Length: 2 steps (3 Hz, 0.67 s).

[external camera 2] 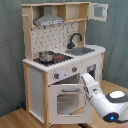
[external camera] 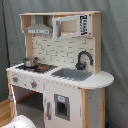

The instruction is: Play with the kitchen

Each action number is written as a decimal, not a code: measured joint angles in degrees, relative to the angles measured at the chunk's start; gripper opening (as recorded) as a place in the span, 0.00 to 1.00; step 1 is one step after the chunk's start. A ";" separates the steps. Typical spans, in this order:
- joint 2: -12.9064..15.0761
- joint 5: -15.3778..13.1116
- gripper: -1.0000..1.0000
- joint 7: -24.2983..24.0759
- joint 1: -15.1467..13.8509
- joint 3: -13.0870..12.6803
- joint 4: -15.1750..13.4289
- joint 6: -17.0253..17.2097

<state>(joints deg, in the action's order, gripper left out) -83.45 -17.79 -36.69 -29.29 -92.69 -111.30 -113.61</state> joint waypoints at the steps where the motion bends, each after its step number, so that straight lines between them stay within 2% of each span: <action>1: 0.19 0.56 1.00 7.21 0.67 2.10 0.00 0.00; 2: 0.55 1.22 1.00 14.38 1.30 4.63 -0.19 0.03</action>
<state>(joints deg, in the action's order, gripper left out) -82.90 -16.58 -22.31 -27.99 -88.07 -111.49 -113.57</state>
